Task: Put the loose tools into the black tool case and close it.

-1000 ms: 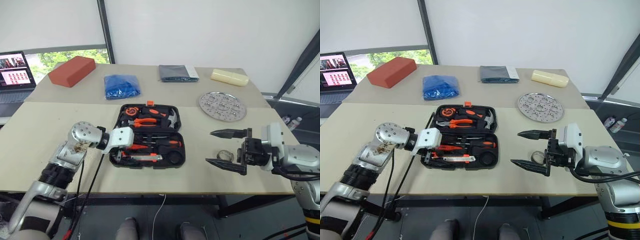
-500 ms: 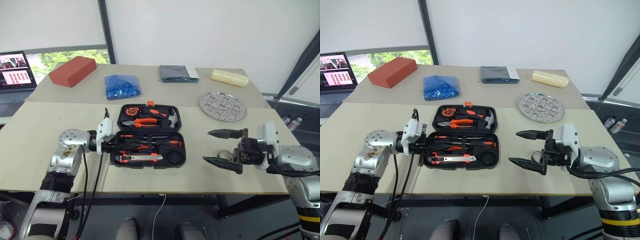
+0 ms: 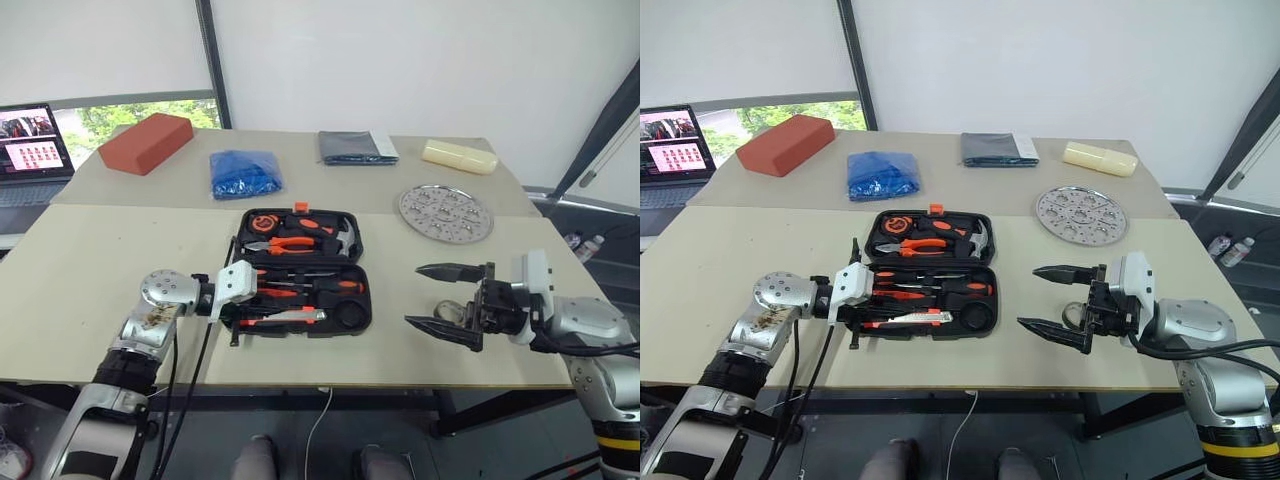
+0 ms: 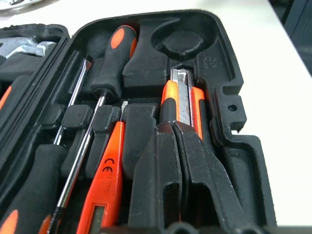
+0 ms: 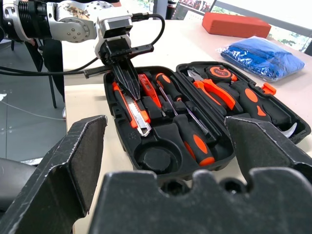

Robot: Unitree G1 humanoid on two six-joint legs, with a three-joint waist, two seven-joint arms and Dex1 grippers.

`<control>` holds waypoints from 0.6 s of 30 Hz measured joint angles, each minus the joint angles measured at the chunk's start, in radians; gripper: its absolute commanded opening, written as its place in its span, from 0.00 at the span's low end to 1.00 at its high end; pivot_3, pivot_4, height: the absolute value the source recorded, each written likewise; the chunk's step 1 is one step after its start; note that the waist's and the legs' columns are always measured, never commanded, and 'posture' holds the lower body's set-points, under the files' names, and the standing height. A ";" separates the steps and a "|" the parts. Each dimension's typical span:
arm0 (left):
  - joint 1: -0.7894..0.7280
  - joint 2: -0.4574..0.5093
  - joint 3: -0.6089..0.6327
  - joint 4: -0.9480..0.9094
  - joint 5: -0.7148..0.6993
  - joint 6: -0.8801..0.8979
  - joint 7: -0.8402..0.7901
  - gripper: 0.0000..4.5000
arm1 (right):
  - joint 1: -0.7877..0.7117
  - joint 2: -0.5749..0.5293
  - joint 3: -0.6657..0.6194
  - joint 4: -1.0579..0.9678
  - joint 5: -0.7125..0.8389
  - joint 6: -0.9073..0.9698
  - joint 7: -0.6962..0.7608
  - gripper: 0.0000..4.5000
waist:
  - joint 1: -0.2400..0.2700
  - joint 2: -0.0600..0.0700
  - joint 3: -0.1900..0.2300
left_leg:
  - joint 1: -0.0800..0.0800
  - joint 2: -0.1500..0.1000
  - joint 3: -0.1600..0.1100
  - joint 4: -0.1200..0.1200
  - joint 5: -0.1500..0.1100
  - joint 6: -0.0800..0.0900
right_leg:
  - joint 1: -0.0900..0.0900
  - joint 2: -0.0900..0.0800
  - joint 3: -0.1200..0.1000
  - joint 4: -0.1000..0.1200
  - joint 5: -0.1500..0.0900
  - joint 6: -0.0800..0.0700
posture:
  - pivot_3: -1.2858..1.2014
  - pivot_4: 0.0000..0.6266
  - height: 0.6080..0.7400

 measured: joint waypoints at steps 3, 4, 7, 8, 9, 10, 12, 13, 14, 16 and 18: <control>-0.001 -0.011 -0.027 -0.001 0.029 0.092 0.052 0.02 | 0.000 0.001 0.000 0.000 -0.001 0.000 -0.005 1.00 | 0.001 0.000 0.000 | 0.011 0.000 0.000 0.000 0.000 0.000 | 0.011 0.000 0.000 -0.001 -0.004 0.005 | 0.52 0.24 1.00; -0.003 -0.011 -0.029 -0.005 0.031 0.112 0.054 0.02 | 0.000 0.001 0.000 0.000 -0.001 0.000 -0.006 1.00 | 0.000 0.000 -0.001 | 0.013 0.000 0.000 0.000 -0.001 -0.001 | 0.013 0.000 0.000 -0.001 -0.008 0.000 | 0.52 0.24 1.00; 0.007 -0.008 -0.034 -0.037 0.032 0.197 0.065 0.02 | 0.000 0.007 0.003 -0.004 -0.001 0.000 -0.015 1.00 | -0.005 0.005 -0.008 | 0.015 0.000 0.000 0.000 -0.004 -0.007 | 0.014 0.000 0.001 -0.001 -0.009 -0.002 | 0.52 0.24 1.00; 0.015 -0.007 -0.032 -0.042 0.032 0.196 0.071 0.02 | 0.000 0.011 0.004 -0.006 -0.001 0.000 -0.019 1.00 | -0.006 0.007 -0.011 | 0.015 0.000 0.000 0.000 -0.004 -0.006 | 0.014 0.000 0.001 -0.001 -0.009 -0.002 | 0.52 0.24 1.00; 0.022 -0.007 -0.027 -0.046 0.030 0.192 0.076 0.02 | 0.001 0.014 0.005 -0.006 -0.001 0.000 -0.022 1.00 | -0.007 0.009 -0.013 | 0.015 0.000 0.000 0.000 -0.004 -0.006 | 0.014 0.000 0.002 -0.001 -0.009 -0.002 | 0.52 0.24 1.00; 0.033 -0.007 -0.020 -0.047 0.025 0.171 0.081 0.02 | 0.001 0.015 0.005 -0.008 -0.001 0.000 -0.025 1.00 | -0.007 0.010 -0.014 | 0.015 0.000 0.000 0.000 -0.003 -0.005 | 0.014 0.000 0.002 -0.001 -0.009 -0.002 | 0.52 0.24 1.00; 0.055 -0.014 0.003 -0.045 0.012 0.122 0.088 0.02 | 0.008 0.015 0.004 -0.009 -0.001 0.000 -0.026 1.00 | -0.007 0.010 -0.014 | 0.015 0.000 0.001 -0.002 -0.002 -0.002 | 0.013 0.000 0.003 -0.001 -0.009 -0.003 | 0.52 0.24 1.00; 0.065 -0.023 0.020 -0.040 -0.008 0.102 0.088 0.08 | 0.016 0.015 0.002 -0.009 -0.003 -0.003 -0.026 1.00 | -0.007 0.010 -0.014 | 0.015 0.000 0.001 -0.002 -0.001 0.000 | 0.013 0.000 0.003 -0.001 -0.009 -0.003 | 0.52 0.24 1.00; 0.082 -0.034 0.034 -0.034 -0.026 0.081 0.085 0.14 | 0.026 0.015 0.000 -0.005 -0.008 -0.012 -0.026 1.00 | -0.006 0.010 -0.014 | 0.014 -0.001 0.001 -0.002 -0.001 0.000 | 0.012 0.000 0.003 -0.001 -0.009 -0.003 | 0.52 0.24 1.00; 0.105 -0.046 0.071 -0.030 -0.071 0.042 0.076 0.27 | 0.044 0.015 -0.008 0.010 -0.022 -0.036 -0.029 1.00 | -0.006 0.009 -0.013 | 0.012 -0.001 0.001 -0.002 -0.001 0.000 | 0.011 0.000 0.003 -0.001 -0.009 -0.002 | 0.52 0.24 1.00; 0.154 -0.048 0.141 -0.078 -0.168 0.028 0.050 0.44 | 0.093 0.012 -0.051 0.015 -0.034 -0.064 -0.041 1.00 | -0.006 0.009 -0.013 | 0.012 -0.001 0.001 -0.003 -0.001 0.001 | 0.011 0.000 0.003 -0.001 -0.008 -0.002 | 0.52 0.24 1.00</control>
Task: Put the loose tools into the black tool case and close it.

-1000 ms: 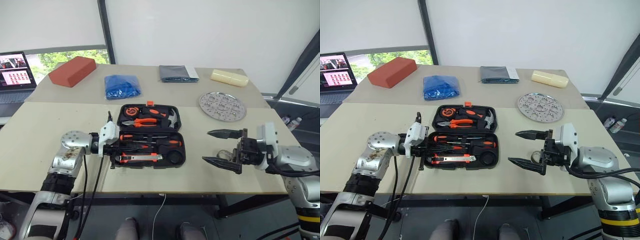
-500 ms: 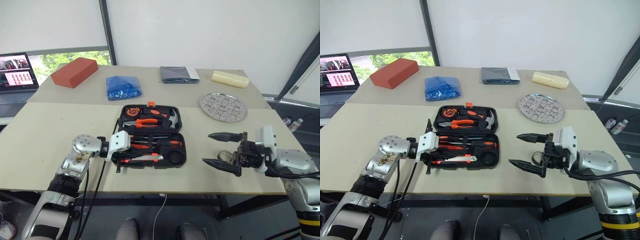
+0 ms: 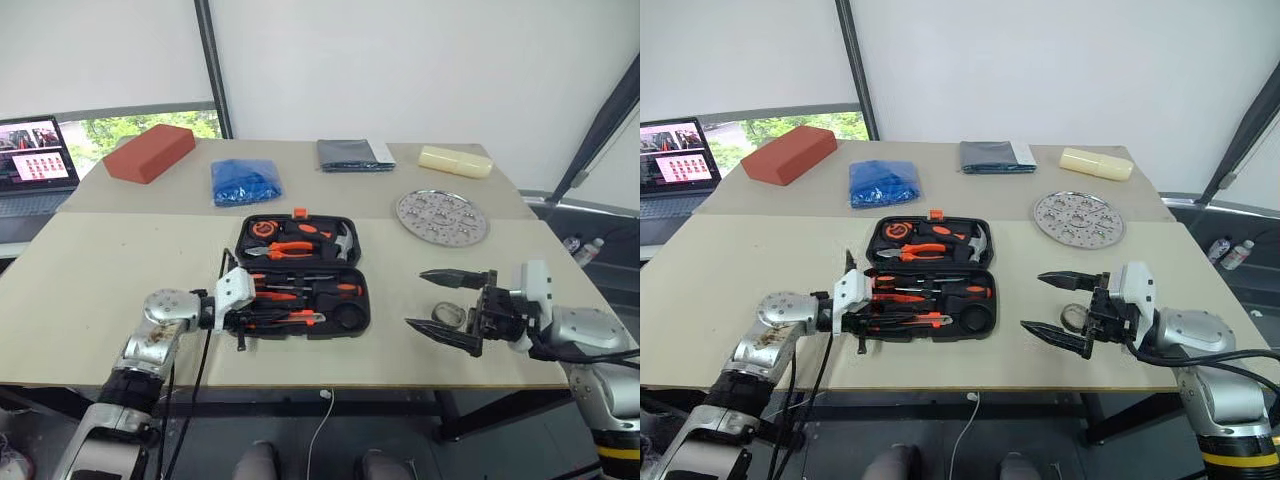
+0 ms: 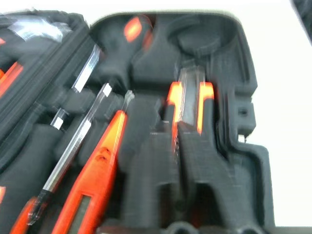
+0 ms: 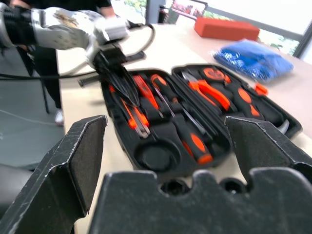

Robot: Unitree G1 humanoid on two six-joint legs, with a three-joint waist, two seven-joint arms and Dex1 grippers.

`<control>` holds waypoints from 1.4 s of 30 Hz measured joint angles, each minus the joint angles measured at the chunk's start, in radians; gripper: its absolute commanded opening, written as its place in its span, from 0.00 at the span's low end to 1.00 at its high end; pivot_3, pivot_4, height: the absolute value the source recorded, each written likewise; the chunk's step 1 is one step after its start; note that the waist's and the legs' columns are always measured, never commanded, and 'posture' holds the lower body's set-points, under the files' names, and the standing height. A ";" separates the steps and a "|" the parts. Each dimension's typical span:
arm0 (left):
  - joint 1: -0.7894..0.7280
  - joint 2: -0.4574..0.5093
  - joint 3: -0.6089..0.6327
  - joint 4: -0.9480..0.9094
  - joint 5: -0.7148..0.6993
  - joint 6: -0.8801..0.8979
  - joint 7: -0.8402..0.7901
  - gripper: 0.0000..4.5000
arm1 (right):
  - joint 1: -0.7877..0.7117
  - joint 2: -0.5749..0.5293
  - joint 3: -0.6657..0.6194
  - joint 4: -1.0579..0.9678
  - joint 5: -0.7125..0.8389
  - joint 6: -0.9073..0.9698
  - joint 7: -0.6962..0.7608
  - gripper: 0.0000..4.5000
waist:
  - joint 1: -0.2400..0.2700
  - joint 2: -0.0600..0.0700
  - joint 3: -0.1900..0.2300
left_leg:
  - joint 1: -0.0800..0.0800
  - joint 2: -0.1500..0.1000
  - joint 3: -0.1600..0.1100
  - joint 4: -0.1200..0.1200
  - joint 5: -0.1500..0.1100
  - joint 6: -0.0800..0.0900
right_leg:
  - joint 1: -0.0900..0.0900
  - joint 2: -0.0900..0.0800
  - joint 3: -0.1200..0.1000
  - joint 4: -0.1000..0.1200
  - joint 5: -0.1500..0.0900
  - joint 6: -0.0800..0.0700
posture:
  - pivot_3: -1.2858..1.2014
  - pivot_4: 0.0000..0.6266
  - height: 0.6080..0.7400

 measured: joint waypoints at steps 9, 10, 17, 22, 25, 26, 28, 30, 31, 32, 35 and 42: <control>0.363 0.091 0.210 -0.395 -0.194 0.085 0.036 0.98 | 0.245 -0.054 -0.210 0.310 -0.125 -0.262 0.066 1.00 | -0.003 0.000 0.000 | 0.003 -0.001 0.001 -0.003 -0.001 -0.001 | 0.001 -0.001 0.001 -0.001 -0.005 0.000 | 0.52 0.24 1.00; 0.382 0.092 0.220 -0.407 -0.200 0.085 0.037 0.98 | 0.257 -0.053 -0.221 0.344 -0.133 -0.280 0.066 1.00 | -0.003 0.000 0.000 | 0.003 -0.001 0.001 -0.003 -0.003 -0.004 | 0.001 -0.001 0.001 -0.001 -0.005 -0.001 | 0.52 0.24 1.00; 0.575 0.116 0.314 -0.503 -0.237 0.077 0.035 0.98 | 0.262 -0.042 -0.300 0.576 -0.144 -0.441 0.067 1.00 | -0.012 0.001 0.002 | 0.011 -0.001 0.002 -0.004 -0.007 -0.009 | 0.001 -0.001 0.004 -0.004 -0.004 -0.002 | 0.52 0.24 1.00; 0.556 0.100 0.293 -0.565 -0.319 0.131 0.049 0.98 | 0.164 -0.142 -0.159 0.442 -0.197 -0.301 0.064 1.00 | -0.024 0.003 0.003 | 0.011 -0.002 0.003 -0.004 -0.007 -0.009 | 0.001 -0.001 0.007 -0.004 -0.004 -0.002 | 0.52 0.24 1.00; 0.548 0.098 0.268 -0.593 -0.320 0.152 0.063 0.98 | 0.084 -0.197 -0.080 0.347 -0.207 -0.148 0.044 1.00 | -0.024 0.002 0.003 | 0.011 -0.003 0.003 -0.005 -0.007 -0.009 | 0.001 -0.001 0.007 -0.004 -0.004 -0.002 | 0.52 0.24 1.00; 0.547 0.097 0.256 -0.601 -0.320 0.160 0.070 0.98 | 0.060 -0.222 -0.039 0.322 -0.216 -0.091 0.045 1.00 | -0.025 0.002 0.003 | 0.011 -0.003 0.003 -0.006 -0.007 -0.009 | 0.001 -0.001 0.008 -0.004 -0.005 -0.002 | 0.52 0.24 1.00; 0.540 0.093 0.232 -0.628 -0.320 0.169 0.080 0.98 | 0.017 -0.252 0.028 0.274 -0.238 0.006 0.043 1.00 | -0.020 0.002 0.003 | 0.006 -0.003 0.002 -0.007 -0.006 -0.008 | 0.001 0.000 0.008 -0.004 -0.006 -0.001 | 0.52 0.24 1.00; 0.530 0.089 0.212 -0.637 -0.318 0.169 0.084 0.98 | -0.025 -0.275 0.098 0.242 -0.266 0.091 0.039 1.00 | -0.017 0.002 0.003 | 0.005 -0.003 0.003 -0.007 -0.004 -0.003 | -0.001 0.000 0.008 -0.004 -0.006 -0.001 | 0.52 0.24 1.00; 0.525 0.083 0.203 -0.645 -0.315 0.169 0.088 0.98 | -0.046 -0.279 0.134 0.225 -0.283 0.129 0.036 1.00 | -0.015 0.002 0.003 | 0.004 -0.003 0.003 -0.007 -0.004 -0.003 | -0.001 0.000 0.008 -0.005 -0.006 -0.001 | 0.52 0.24 1.00; 0.523 0.079 0.200 -0.647 -0.314 0.168 0.095 0.98 | -0.069 -0.279 0.166 0.217 -0.299 0.153 0.034 1.00 | -0.015 0.002 0.003 | 0.004 -0.003 0.003 -0.007 -0.004 -0.002 | -0.001 0.000 0.008 -0.005 -0.006 0.000 | 0.52 0.24 1.00; 0.516 0.073 0.192 -0.644 -0.301 0.166 0.110 0.98 | -0.135 -0.265 0.221 0.221 -0.335 0.182 0.014 1.00 | -0.014 0.001 0.004 | 0.003 -0.003 0.003 -0.006 -0.004 -0.003 | -0.002 0.000 0.009 -0.005 -0.007 0.000 | 0.52 0.24 1.00; 0.515 0.071 0.180 -0.637 -0.274 0.157 0.109 1.00 | -0.237 -0.260 0.337 0.270 -0.399 0.201 0.045 0.54 | -0.013 0.001 0.004 | 0.003 -0.003 0.003 -0.005 -0.005 -0.004 | -0.002 0.000 0.009 -0.005 -0.006 0.000 | 0.52 0.24 1.00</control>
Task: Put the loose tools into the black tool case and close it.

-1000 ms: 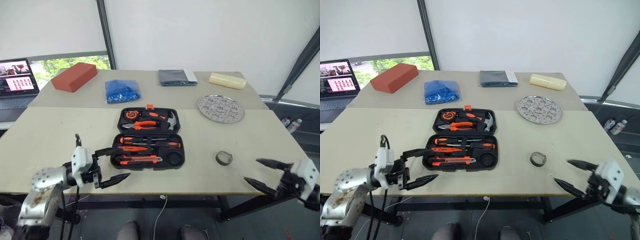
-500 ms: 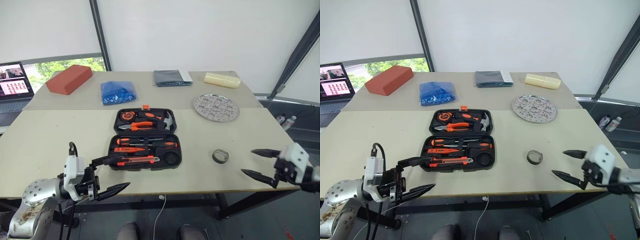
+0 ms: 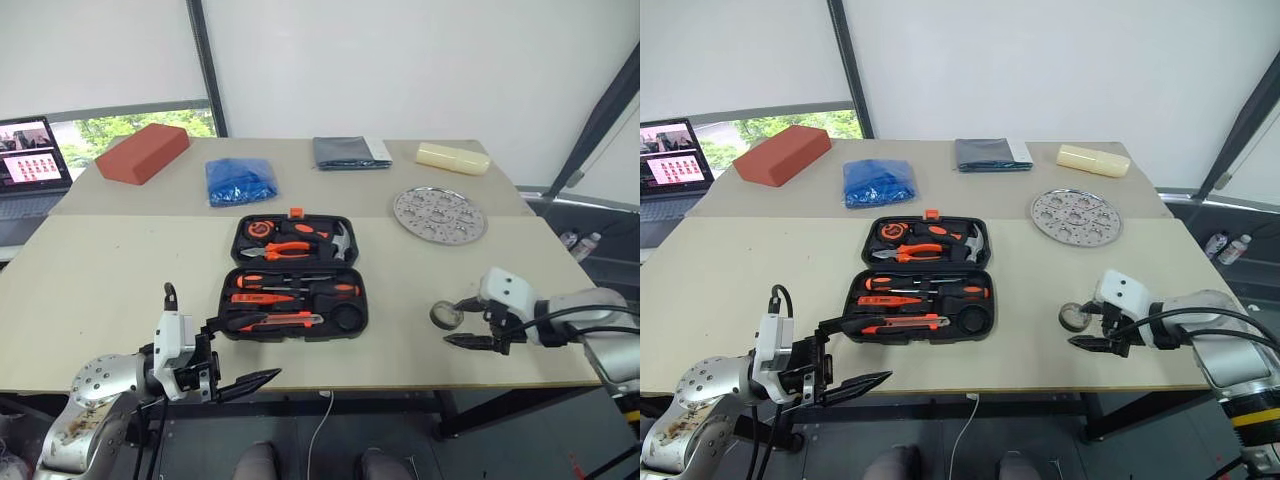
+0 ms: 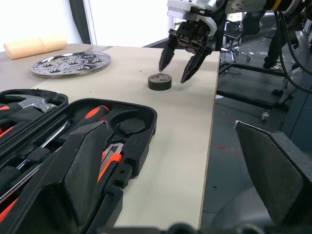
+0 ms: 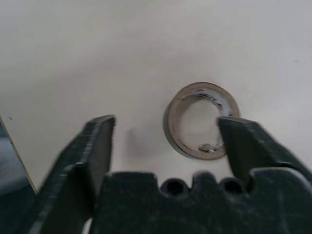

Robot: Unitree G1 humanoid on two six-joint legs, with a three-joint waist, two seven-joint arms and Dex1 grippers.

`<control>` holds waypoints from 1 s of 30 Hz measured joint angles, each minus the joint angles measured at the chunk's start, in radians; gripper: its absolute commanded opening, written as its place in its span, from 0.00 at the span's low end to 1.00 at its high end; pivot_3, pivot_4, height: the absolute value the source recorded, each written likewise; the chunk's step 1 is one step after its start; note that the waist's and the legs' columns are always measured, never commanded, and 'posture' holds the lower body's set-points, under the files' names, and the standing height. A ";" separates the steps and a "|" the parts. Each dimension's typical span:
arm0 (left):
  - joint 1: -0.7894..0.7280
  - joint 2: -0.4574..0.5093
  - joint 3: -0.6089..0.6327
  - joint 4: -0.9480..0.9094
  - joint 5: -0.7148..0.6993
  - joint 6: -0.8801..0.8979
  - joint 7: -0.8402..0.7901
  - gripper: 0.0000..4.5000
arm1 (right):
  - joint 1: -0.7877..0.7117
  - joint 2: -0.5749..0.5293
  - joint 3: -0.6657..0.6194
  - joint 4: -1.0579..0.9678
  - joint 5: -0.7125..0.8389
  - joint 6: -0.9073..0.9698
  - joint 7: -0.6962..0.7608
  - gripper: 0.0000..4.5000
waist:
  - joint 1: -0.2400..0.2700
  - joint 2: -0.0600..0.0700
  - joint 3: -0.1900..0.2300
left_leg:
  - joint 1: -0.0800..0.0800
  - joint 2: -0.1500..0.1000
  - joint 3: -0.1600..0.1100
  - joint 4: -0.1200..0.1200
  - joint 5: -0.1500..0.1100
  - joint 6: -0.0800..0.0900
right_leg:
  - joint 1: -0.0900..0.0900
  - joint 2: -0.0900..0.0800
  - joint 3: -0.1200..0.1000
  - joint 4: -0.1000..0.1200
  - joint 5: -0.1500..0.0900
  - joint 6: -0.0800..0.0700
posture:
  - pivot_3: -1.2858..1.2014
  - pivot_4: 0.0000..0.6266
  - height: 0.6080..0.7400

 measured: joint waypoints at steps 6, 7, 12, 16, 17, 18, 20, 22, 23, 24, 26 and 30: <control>-0.022 0.000 0.000 0.031 0.010 -0.015 0.001 1.00 | -0.067 0.023 0.053 0.063 -0.049 -0.008 0.009 0.07 | -0.002 0.000 0.000 | 0.000 0.000 0.000 0.000 0.000 0.000 | -0.001 0.000 0.000 0.000 0.000 0.000 | 0.52 0.24 1.00; -0.022 0.000 0.001 0.032 0.010 -0.020 0.001 1.00 | -0.079 0.025 0.066 0.075 -0.056 -0.017 0.017 0.00 | -0.002 0.000 0.000 | 0.000 0.000 0.000 0.000 0.000 0.000 | 0.000 0.000 0.000 0.000 0.000 0.000 | 0.52 0.24 1.00; -0.009 0.000 0.018 0.050 0.012 -0.038 0.003 1.00 | -0.128 0.049 0.084 0.142 -0.088 -0.096 0.050 0.00 | -0.004 -0.001 0.000 | 0.000 0.000 0.000 -0.001 0.001 0.001 | 0.000 0.000 0.000 0.000 0.000 0.000 | 0.52 0.24 1.00; 0.007 0.000 0.037 0.059 0.012 -0.039 0.018 1.00 | -0.161 0.115 0.080 0.138 -0.026 -0.116 0.117 0.00 | -0.013 -0.001 0.001 | 0.000 0.001 0.000 -0.001 0.001 0.001 | -0.001 0.001 0.000 0.001 0.000 0.000 | 0.52 0.24 1.00; 0.013 0.000 0.045 0.060 0.012 -0.041 0.020 1.00 | -0.173 0.137 0.078 0.108 0.020 -0.088 0.144 0.00 | -0.016 -0.001 0.001 | 0.000 0.001 0.000 -0.001 0.001 0.002 | -0.001 0.001 0.000 0.001 0.000 0.000 | 0.52 0.24 1.00; 0.024 0.000 0.058 0.064 0.012 -0.045 0.023 1.00 | -0.193 0.163 0.078 0.038 0.085 -0.028 0.177 0.00 | -0.019 -0.001 0.002 | 0.000 0.001 0.000 -0.002 0.001 0.002 | -0.002 0.001 0.001 0.002 0.000 0.000 | 0.52 0.24 1.00; 0.033 0.000 0.072 0.072 0.012 -0.054 0.026 1.00 | -0.228 0.184 0.079 -0.038 0.148 0.040 0.201 0.00 | -0.017 -0.001 0.002 | 0.000 0.001 0.000 -0.002 0.001 0.002 | -0.002 0.001 0.001 0.003 0.000 0.000 | 0.52 0.24 1.00; 0.052 0.000 0.084 0.077 0.011 -0.057 0.029 1.00 | -0.269 0.197 0.081 -0.115 0.200 0.128 0.211 0.00 | -0.013 -0.001 0.002 | 0.000 0.001 0.000 -0.002 0.000 0.001 | -0.003 0.001 0.001 0.003 0.000 -0.001 | 0.52 0.24 1.00; 0.062 0.000 0.091 0.078 0.010 -0.057 0.030 1.00 | -0.285 0.204 0.089 -0.137 0.211 0.162 0.211 0.00 | -0.010 -0.002 0.002 | 0.000 0.001 0.000 -0.002 -0.001 -0.001 | -0.003 0.001 0.000 0.002 0.000 -0.002 | 0.52 0.24 1.00; 0.080 0.000 0.097 0.077 0.009 -0.056 0.029 1.00 | -0.309 0.223 0.112 -0.153 0.212 0.205 0.199 0.00 | -0.008 -0.003 0.002 | 0.000 0.001 0.001 -0.002 -0.003 -0.004 | -0.009 0.000 0.000 0.002 0.000 -0.002 | 0.52 0.24 1.00; 0.095 0.001 0.097 0.077 0.010 -0.057 0.029 1.00 | -0.334 0.253 0.157 -0.160 0.202 0.244 0.182 0.00 | -0.006 -0.004 0.002 | -0.004 0.001 0.002 -0.001 -0.003 -0.005 | -0.012 0.000 0.000 0.002 0.001 -0.004 | 0.52 0.24 1.00; 0.114 -0.002 0.088 0.071 0.015 -0.062 0.032 1.00 | -0.371 0.295 0.301 -0.120 0.101 0.256 0.154 0.00 | -0.007 -0.004 0.002 | -0.006 0.001 0.003 -0.001 -0.003 -0.005 | -0.015 0.000 0.000 0.003 0.003 -0.007 | 0.52 0.24 1.00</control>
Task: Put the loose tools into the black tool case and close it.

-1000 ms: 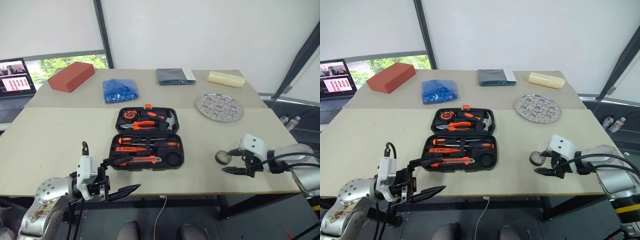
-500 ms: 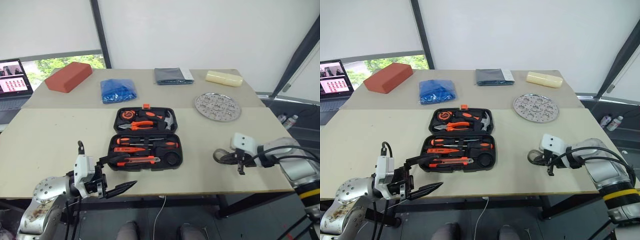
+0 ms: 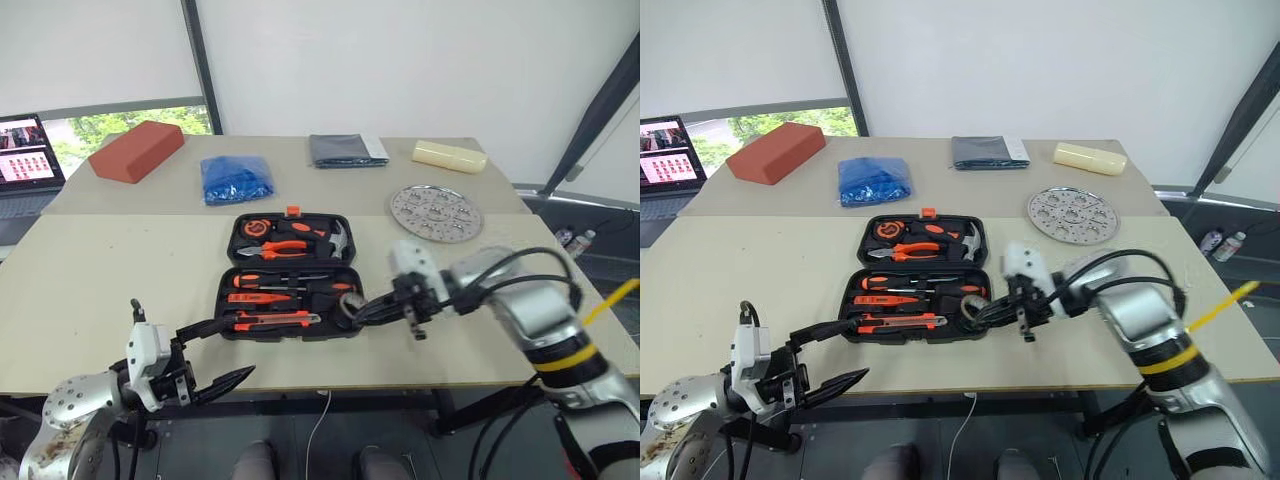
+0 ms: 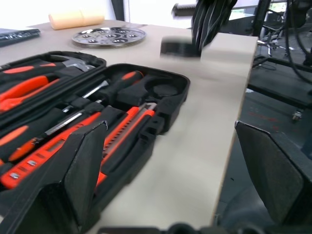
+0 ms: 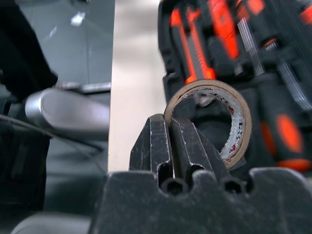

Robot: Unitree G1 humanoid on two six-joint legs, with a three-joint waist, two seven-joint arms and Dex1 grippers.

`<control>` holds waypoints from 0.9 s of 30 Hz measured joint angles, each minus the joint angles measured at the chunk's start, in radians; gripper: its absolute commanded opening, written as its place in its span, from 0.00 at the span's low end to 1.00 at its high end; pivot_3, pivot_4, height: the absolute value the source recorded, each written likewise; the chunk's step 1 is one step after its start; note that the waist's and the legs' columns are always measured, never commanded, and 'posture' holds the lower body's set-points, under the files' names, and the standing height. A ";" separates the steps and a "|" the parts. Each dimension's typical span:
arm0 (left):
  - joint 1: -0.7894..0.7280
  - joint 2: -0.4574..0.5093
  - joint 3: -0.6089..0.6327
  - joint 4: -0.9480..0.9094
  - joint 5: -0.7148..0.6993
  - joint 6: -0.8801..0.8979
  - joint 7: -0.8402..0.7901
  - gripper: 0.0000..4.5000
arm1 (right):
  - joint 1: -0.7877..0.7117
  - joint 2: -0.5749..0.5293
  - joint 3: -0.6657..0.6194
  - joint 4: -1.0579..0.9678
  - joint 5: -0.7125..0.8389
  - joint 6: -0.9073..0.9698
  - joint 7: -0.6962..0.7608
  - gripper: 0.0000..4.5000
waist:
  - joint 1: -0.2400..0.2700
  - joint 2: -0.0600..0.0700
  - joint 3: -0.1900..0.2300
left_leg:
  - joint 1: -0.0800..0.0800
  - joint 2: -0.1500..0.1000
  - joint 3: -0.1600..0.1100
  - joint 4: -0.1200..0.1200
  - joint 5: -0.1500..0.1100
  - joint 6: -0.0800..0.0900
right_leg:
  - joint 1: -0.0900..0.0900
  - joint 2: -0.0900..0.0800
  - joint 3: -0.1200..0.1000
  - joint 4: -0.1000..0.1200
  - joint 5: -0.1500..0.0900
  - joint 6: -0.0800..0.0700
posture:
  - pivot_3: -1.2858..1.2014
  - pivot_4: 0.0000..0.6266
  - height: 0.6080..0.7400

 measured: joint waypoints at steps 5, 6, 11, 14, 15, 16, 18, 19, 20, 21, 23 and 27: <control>0.003 -0.002 -0.003 -0.014 0.007 -0.005 0.009 1.00 | -0.051 0.052 0.030 0.070 -0.066 0.004 -0.052 0.00 | -0.003 0.000 0.000 | -0.001 0.000 0.000 0.000 0.000 0.000 | 0.000 0.001 0.000 0.001 0.001 -0.002 | 0.52 0.24 1.00; 0.005 -0.002 -0.003 -0.017 0.008 -0.007 0.010 1.00 | -0.052 0.055 0.033 0.079 -0.072 0.008 -0.056 0.00 | -0.002 0.000 0.000 | -0.001 0.000 0.000 0.000 0.000 0.000 | 0.000 0.001 0.000 0.001 0.001 -0.002 | 0.52 0.24 1.00; 0.006 -0.002 -0.003 -0.017 0.018 -0.008 0.015 1.00 | -0.070 0.075 0.077 0.100 -0.099 0.040 -0.057 0.00 | -0.004 0.000 0.000 | -0.003 0.001 0.000 0.000 0.001 0.001 | 0.000 0.001 0.000 0.002 0.002 -0.002 | 0.52 0.24 1.00; 0.000 -0.002 -0.003 -0.017 0.018 -0.010 0.019 1.00 | -0.089 0.075 0.094 0.108 -0.112 0.063 -0.051 0.08 | -0.003 0.000 0.000 | -0.003 0.001 0.000 0.000 0.000 0.001 | 0.000 0.001 0.000 0.002 0.002 -0.002 | 0.52 0.24 1.00; -0.001 -0.002 -0.003 -0.017 0.018 -0.010 0.020 1.00 | -0.096 0.073 0.098 0.108 -0.113 0.073 -0.045 0.17 | -0.002 0.000 0.000 | -0.003 0.001 0.000 0.000 0.000 0.001 | 0.000 0.001 0.000 0.002 0.002 -0.002 | 0.52 0.24 1.00; -0.003 -0.001 -0.002 -0.016 0.018 -0.010 0.020 1.00 | -0.101 0.072 0.100 0.108 -0.114 0.078 -0.044 0.20 | -0.002 0.000 0.000 | -0.003 0.001 0.000 0.000 0.000 0.001 | 0.000 0.001 0.000 0.002 0.002 -0.002 | 0.52 0.24 1.00; -0.007 0.005 0.009 -0.007 0.018 -0.010 0.022 1.00 | -0.109 0.067 0.095 0.108 -0.110 0.083 -0.036 0.36 | -0.002 0.000 0.000 | -0.003 0.001 0.000 0.000 0.000 0.001 | 0.000 0.001 0.000 0.002 0.001 -0.002 | 0.52 0.24 1.00; -0.010 0.006 0.019 0.000 0.018 -0.010 0.024 1.00 | -0.109 0.067 0.091 0.108 -0.107 0.081 -0.030 0.41 | -0.002 0.000 0.000 | -0.003 0.001 0.000 0.000 0.000 0.001 | 0.000 0.001 0.000 0.002 0.001 -0.002 | 0.52 0.24 1.00; -0.014 0.008 0.032 0.005 0.014 -0.002 0.032 1.00 | -0.108 0.070 0.083 0.109 -0.093 0.070 -0.022 0.49 | -0.003 -0.001 0.000 | -0.003 0.001 0.000 0.000 0.000 0.001 | 0.000 0.001 0.000 0.002 0.001 -0.002 | 0.52 0.24 1.00; -0.017 0.020 0.049 0.005 -0.012 0.042 0.051 1.00 | -0.102 0.088 0.040 0.118 -0.043 0.056 0.005 0.49 | -0.004 -0.001 0.001 | -0.003 0.002 0.000 -0.001 0.000 0.001 | 0.000 0.002 0.000 0.002 0.001 -0.002 | 0.52 0.24 1.00; -0.024 0.046 0.083 0.006 -0.053 0.134 0.101 1.00 | -0.098 0.120 -0.081 0.152 0.056 0.009 0.040 0.49 | -0.004 -0.001 0.001 | -0.003 0.002 0.000 0.000 0.004 0.007 | 0.000 0.003 0.000 0.003 0.002 0.002 | 0.52 0.24 1.00; -0.110 0.048 0.140 0.073 -0.096 0.270 0.243 0.83 | -0.098 0.074 -0.212 0.333 0.073 -0.194 0.075 0.31 | 0.009 -0.002 0.002 | 0.001 0.002 0.000 0.000 0.003 0.005 | 0.001 0.002 -0.001 0.001 -0.001 0.003 | 0.52 0.24 1.00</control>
